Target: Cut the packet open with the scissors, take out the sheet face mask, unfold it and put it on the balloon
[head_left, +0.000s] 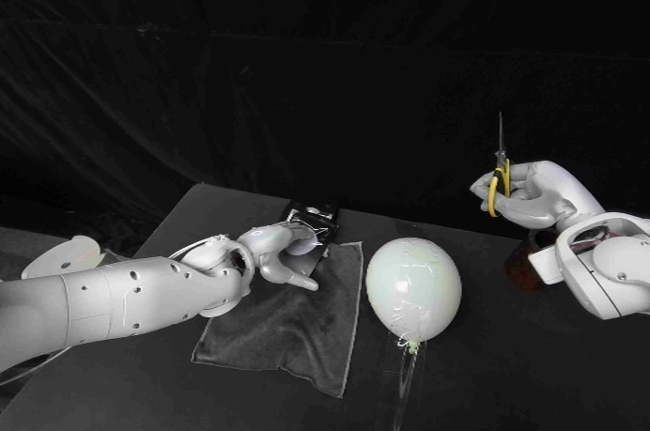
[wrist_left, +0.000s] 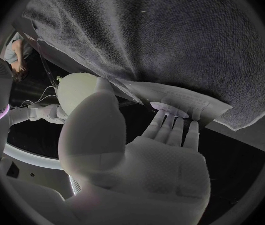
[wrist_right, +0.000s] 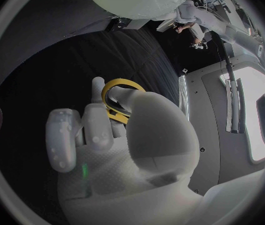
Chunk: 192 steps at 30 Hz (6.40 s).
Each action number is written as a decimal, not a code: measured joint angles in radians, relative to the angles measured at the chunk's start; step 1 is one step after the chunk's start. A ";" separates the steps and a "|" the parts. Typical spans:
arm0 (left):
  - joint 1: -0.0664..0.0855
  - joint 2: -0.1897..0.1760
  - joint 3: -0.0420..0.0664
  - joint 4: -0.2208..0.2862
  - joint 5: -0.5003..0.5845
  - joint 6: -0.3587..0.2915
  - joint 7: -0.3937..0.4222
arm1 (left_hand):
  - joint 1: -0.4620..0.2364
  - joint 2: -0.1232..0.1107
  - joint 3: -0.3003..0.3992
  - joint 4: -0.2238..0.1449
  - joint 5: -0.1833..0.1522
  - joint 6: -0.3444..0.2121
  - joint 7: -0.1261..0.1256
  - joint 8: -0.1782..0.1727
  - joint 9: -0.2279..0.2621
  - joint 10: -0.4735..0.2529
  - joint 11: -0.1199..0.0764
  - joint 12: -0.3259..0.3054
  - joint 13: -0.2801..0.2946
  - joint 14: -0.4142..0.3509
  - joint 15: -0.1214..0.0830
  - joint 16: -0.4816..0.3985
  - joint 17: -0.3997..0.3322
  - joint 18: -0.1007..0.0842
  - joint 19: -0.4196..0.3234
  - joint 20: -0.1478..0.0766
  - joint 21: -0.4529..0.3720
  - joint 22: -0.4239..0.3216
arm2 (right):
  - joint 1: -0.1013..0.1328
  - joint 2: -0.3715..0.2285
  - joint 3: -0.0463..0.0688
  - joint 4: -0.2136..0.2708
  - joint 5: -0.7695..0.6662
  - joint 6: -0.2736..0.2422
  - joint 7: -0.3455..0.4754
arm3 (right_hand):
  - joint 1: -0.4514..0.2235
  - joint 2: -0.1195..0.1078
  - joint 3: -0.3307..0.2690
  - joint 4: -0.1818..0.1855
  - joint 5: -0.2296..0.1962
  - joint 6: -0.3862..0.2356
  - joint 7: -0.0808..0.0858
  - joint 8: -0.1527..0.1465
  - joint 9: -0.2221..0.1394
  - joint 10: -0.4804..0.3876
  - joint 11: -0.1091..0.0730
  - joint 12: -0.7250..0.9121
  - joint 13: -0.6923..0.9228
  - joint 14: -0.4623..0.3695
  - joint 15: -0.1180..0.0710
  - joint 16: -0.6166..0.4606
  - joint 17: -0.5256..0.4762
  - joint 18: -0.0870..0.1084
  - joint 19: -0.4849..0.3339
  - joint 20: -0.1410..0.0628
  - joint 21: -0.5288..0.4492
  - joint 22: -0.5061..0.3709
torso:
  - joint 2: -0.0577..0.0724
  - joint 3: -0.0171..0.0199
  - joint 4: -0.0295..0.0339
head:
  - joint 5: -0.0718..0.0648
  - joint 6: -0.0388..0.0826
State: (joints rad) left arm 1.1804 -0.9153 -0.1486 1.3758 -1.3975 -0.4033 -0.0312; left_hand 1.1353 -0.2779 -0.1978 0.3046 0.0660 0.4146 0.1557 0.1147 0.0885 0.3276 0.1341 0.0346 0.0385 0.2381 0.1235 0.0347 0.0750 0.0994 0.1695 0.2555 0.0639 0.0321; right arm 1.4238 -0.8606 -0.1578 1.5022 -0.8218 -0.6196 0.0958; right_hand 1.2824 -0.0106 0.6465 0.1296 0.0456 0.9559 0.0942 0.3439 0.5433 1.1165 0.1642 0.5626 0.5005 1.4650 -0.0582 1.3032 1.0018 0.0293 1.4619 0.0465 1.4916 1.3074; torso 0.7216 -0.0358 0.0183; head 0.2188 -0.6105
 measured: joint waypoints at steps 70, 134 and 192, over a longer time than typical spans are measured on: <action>-0.017 -0.066 0.008 0.116 -0.078 0.008 -0.022 | 0.499 0.254 0.302 -0.018 -0.016 0.374 -0.012 0.146 0.092 0.288 -0.009 0.025 0.016 0.161 0.000 0.036 0.043 0.071 0.022 0.004 0.017 0.013 | -0.010 -0.012 0.000 0.003 0.000 0.003 -0.001 | 0.005 0.000 0.000 0.001 0.000 0.000 0.000 -0.004 0.001 0.000 0.000 -0.001 0.001 0.000 0.000 0.000 0.000 0.000 0.000 0.000 0.000 0.000 | 0.001 -0.0004 -0.0012 | 0.006 -0.025; -0.027 -0.156 0.030 0.066 -0.039 0.004 0.173 | 0.547 -0.012 0.018 -0.004 -0.016 0.261 -0.049 0.065 0.059 0.190 -0.066 0.015 0.010 0.054 -0.043 0.004 0.009 0.069 -0.021 0.007 0.004 0.001 | -0.021 -0.016 0.000 -0.012 0.000 0.006 -0.001 | 0.005 -0.002 -0.001 -0.001 0.000 0.000 0.000 0.000 0.002 0.000 0.000 -0.002 0.005 0.002 0.002 -0.004 -0.002 0.000 -0.002 0.002 -0.001 0.001 | 0.002 -0.0007 -0.0032 | 0.014 -0.030; -0.019 -0.126 0.038 0.048 -0.064 0.030 0.158 | 0.615 0.329 0.237 -0.014 -0.019 0.585 -0.037 0.184 0.121 0.578 -0.041 0.058 0.019 0.370 -0.008 0.078 0.082 0.071 0.073 -0.018 0.055 0.020 | -0.023 -0.022 0.000 0.002 0.000 0.008 -0.002 | 0.004 0.000 -0.001 0.002 0.000 -0.001 0.002 -0.001 0.004 0.000 0.000 -0.006 0.007 0.001 0.001 -0.004 -0.004 0.000 0.000 0.000 -0.002 0.001 | 0.001 0.0002 -0.0012 | 0.018 -0.040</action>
State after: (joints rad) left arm 1.1615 -1.0412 -0.1105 1.4238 -1.4617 -0.3729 0.1272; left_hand 1.7504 0.0509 0.0394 0.2910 0.0467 0.9992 0.1183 0.2987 0.2095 0.9057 0.0935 0.0928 0.0574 0.6076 0.1155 0.1124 0.1575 0.1703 0.2422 0.2372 0.1189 0.0519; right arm 1.4011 -0.8828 -0.1578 1.5038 -0.8213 -0.6112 0.0937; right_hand 1.2869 -0.0102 0.6456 0.1315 0.0456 0.9544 0.0957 0.3428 0.5474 1.1166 0.1642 0.5563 0.5071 1.4656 -0.0576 1.2992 0.9982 0.0292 1.4614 0.0468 1.4891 1.3080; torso 0.7226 -0.0356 0.0172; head 0.2366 -0.6502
